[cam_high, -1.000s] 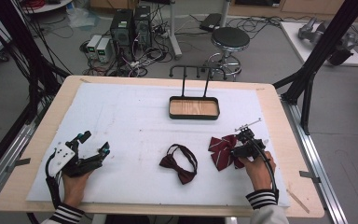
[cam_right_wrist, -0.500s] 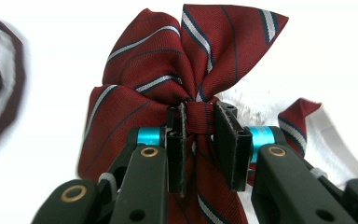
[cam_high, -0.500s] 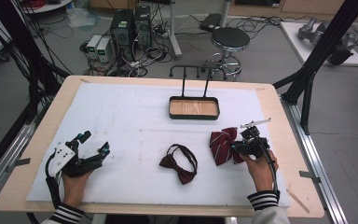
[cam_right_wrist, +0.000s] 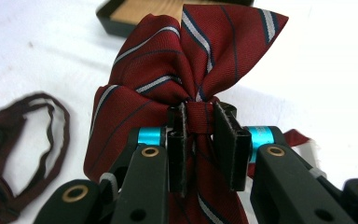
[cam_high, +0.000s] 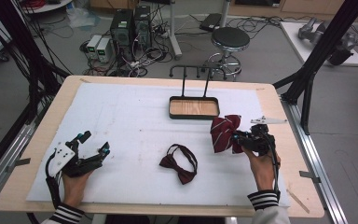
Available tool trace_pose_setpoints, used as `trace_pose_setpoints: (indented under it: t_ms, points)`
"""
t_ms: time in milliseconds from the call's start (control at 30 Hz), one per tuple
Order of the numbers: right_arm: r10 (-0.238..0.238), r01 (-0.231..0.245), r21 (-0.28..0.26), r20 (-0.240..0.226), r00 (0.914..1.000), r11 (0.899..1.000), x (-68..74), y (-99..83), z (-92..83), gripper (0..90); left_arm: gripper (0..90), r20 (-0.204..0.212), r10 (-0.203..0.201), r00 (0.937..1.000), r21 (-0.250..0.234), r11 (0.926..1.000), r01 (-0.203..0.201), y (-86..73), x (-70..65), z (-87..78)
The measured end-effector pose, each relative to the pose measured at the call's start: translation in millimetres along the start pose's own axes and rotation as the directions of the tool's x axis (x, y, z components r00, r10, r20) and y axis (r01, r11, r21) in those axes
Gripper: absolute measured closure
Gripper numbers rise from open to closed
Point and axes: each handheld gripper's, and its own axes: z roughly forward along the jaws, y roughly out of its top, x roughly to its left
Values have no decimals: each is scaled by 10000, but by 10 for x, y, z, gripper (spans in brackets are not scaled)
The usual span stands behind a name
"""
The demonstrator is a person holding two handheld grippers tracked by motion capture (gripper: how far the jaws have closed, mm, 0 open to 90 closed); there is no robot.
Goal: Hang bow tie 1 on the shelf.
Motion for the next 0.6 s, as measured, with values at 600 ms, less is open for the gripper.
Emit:
trace_pose_setpoints:
  t_ms: [600]
  points:
    - [-209,214,-2104,47,9998,9774,104,191,-150,755,177,-9,-9,10000,2,10000,9,0,-1,-1]
